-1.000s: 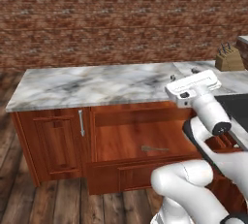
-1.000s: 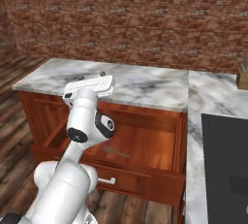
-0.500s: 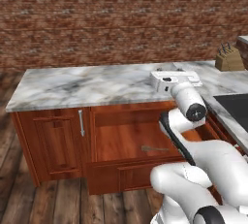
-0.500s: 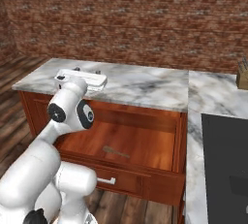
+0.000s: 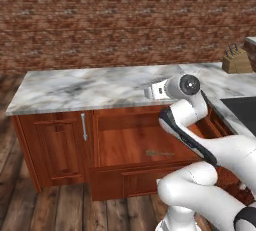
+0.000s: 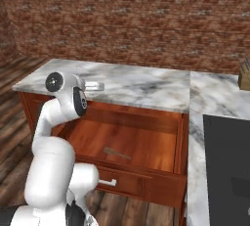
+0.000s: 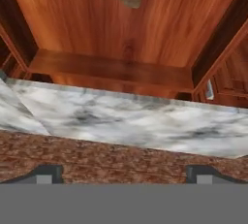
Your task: Organize the utensils by type. Pick up the wooden spoons from the counter and place them in the open cabinet. Then pick up the metallic utensils from the counter and place them in the open drawer.
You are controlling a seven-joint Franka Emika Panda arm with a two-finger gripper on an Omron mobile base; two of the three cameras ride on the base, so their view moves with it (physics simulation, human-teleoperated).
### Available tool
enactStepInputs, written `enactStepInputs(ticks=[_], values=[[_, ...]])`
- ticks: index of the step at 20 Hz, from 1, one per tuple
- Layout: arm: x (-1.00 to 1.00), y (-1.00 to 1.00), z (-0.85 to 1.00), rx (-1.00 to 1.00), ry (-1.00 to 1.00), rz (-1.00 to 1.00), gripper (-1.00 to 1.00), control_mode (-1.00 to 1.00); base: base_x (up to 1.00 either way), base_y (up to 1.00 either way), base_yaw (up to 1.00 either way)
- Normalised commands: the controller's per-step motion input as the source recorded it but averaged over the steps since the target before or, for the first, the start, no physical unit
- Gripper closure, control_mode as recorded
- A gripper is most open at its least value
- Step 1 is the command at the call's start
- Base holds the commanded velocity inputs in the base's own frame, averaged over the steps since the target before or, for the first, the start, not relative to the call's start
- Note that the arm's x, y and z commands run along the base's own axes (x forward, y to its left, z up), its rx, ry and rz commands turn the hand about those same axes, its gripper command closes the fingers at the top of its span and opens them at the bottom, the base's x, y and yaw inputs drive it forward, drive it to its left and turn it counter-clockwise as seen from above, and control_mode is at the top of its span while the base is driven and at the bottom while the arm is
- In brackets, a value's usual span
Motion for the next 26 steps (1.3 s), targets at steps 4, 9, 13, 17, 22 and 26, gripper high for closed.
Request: enactStepInputs(ticks=[4,9,13,17,22,26], values=[[-0.33,-0.05,0.53,-0.03,0.93,-0.08,-1.0,-1.0,0.0,0.0,0.0],[-0.56,-0.01,-0.25,0.0,0.48,-0.2,-1.0,-1.0,0.0,0.0,0.0],[-1.0,-0.22,-1.0,0.04,0.03,-0.06,-1.0,-1.0,0.0,0.0,0.0],[-1.0,-0.47,-1.0,0.2,-0.06,0.0,-1.0,-1.0,0.0,0.0,0.0],[-0.96,-0.16,-0.96,0.2,-0.08,0.0,-1.0,-1.0,0.0,0.0,0.0],[-0.21,0.28,-0.5,0.02,0.03,-0.09,-1.0,-1.0,0.0,0.0,0.0]])
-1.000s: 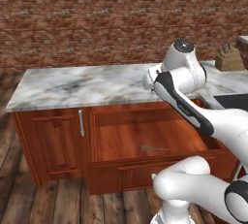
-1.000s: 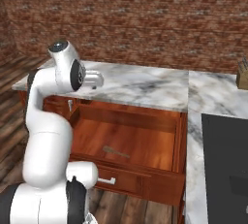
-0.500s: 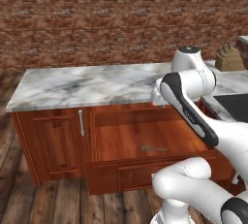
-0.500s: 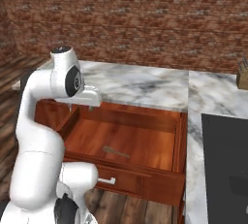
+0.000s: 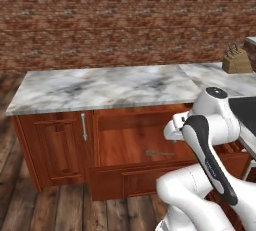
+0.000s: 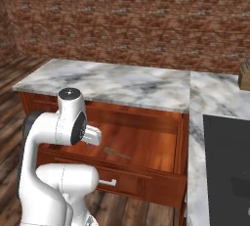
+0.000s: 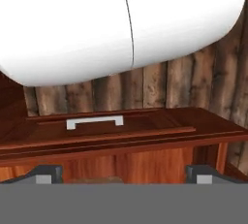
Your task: Organize the utensils by type. Pick up the wooden spoons from the counter and place them in the open cabinet. Then pick up the metallic utensils from the counter and place them in the open drawer.
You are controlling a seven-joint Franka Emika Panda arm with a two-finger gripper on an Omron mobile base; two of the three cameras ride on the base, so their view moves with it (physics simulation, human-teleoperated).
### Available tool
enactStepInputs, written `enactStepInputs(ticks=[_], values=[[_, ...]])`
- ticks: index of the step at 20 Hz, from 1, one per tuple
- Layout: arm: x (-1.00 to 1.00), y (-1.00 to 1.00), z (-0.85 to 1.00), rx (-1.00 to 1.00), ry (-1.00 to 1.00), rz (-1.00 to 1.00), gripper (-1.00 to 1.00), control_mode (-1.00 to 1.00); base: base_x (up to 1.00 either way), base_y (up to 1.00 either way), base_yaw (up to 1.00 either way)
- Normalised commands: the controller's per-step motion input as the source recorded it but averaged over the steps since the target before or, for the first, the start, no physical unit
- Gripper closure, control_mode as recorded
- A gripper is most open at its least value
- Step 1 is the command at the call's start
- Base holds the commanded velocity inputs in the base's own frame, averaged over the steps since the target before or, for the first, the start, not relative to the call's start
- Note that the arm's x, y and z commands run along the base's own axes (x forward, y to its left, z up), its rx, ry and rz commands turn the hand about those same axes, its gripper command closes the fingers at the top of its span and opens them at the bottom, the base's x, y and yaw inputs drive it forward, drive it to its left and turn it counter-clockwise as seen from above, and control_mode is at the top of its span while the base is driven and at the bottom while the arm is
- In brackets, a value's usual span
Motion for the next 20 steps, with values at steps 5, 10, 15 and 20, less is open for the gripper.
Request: enactStepInputs(ticks=[5,10,15,20], values=[[0.0,0.04,-0.09,0.04,0.01,-0.16,-1.0,-1.0,0.0,0.0,0.0],[-0.08,0.0,0.0,0.01,0.0,-0.03,-1.0,-1.0,0.0,0.0,0.0],[-0.17,0.0,0.0,0.0,0.0,0.0,-1.0,-1.0,0.0,0.0,0.0],[0.0,0.0,0.0,0.0,0.0,0.0,-1.0,1.0,-0.3,0.0,0.2]])
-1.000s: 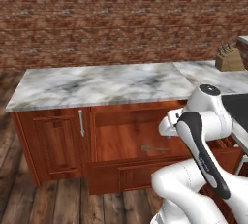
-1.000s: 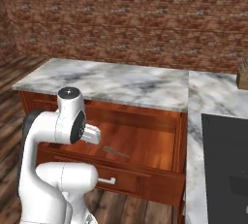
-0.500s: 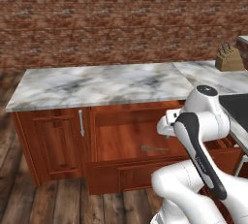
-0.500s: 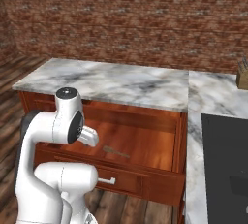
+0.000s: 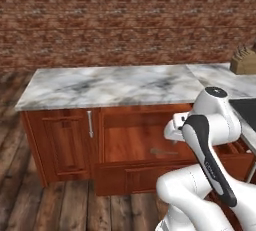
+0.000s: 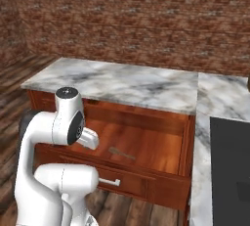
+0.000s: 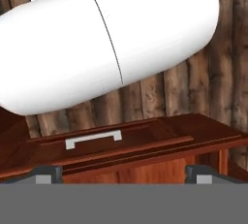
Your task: Organize the utensils by type. Pick up the wooden spoons from the counter and place them in the open cabinet. Then pick up the metallic utensils from the counter and place them in the open drawer.
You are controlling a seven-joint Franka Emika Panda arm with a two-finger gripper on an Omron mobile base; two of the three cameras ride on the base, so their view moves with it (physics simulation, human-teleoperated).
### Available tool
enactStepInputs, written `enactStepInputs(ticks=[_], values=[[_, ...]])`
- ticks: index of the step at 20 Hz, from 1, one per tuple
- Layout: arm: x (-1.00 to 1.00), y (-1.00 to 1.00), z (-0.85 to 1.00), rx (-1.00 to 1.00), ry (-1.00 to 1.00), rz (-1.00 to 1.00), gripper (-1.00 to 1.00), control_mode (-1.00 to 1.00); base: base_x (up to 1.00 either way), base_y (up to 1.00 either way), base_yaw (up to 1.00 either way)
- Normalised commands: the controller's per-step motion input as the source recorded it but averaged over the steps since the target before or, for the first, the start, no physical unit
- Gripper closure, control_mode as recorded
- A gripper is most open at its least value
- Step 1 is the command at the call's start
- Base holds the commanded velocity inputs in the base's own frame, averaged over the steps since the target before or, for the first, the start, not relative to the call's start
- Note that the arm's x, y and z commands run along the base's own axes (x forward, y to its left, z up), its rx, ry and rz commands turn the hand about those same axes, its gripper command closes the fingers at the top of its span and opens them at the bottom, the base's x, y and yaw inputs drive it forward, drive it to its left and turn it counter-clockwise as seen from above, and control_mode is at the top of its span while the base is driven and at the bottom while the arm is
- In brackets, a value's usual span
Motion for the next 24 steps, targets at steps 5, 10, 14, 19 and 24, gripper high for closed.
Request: enactStepInputs(ticks=[5,10,14,19,24], values=[[0.0,0.0,0.0,0.0,0.0,0.0,-1.0,1.0,-0.15,0.0,0.47],[0.0,0.0,0.0,0.0,0.0,0.0,-1.0,1.0,-0.14,0.08,0.63],[0.0,0.0,0.0,0.0,0.0,0.0,-1.0,1.0,-0.18,0.21,0.69],[0.0,0.0,0.0,0.0,0.0,0.0,-1.0,1.0,-0.05,0.39,0.68],[0.0,0.0,0.0,0.0,0.0,0.0,-1.0,1.0,0.0,0.47,0.72]])
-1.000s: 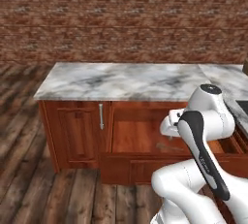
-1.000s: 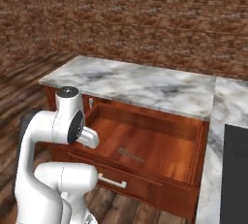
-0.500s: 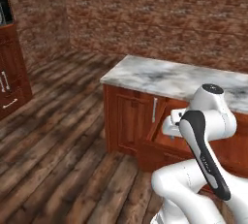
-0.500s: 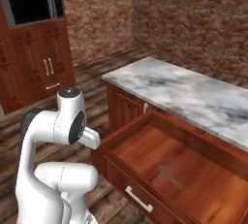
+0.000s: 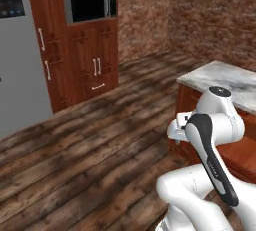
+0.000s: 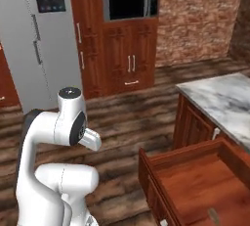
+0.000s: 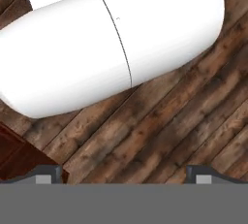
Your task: Organize the utensils by type. Pick up the wooden spoons from the counter and place them in the open cabinet. Then pick up the metallic utensils from the counter and place them in the open drawer.
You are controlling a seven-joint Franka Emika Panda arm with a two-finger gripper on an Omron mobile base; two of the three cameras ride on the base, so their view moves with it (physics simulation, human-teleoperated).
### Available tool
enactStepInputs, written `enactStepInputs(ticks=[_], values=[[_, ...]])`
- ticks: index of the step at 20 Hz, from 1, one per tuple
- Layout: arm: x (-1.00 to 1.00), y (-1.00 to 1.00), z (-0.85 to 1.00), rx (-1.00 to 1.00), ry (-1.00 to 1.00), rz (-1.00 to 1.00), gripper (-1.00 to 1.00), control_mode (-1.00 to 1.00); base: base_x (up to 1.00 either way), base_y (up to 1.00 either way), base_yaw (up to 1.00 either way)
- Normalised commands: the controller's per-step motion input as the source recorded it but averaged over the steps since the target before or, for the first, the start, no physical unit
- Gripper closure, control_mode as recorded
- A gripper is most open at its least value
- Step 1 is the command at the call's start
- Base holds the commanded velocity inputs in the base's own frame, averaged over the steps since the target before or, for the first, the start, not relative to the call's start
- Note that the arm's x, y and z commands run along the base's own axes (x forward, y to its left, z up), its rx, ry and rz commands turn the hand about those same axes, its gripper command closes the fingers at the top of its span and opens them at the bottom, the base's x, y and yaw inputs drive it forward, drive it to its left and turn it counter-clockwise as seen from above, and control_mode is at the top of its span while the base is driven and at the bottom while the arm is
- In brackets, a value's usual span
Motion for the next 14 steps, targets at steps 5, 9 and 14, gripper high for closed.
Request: enactStepInputs(ticks=[5,9,14], values=[[0.0,0.0,0.0,0.0,0.0,0.0,-1.0,1.0,0.0,0.53,0.7],[0.0,0.0,0.0,0.0,0.0,0.0,-1.0,1.0,0.01,0.72,0.57],[0.0,0.0,0.0,0.0,0.0,0.0,-1.0,1.0,0.26,0.84,0.39]])
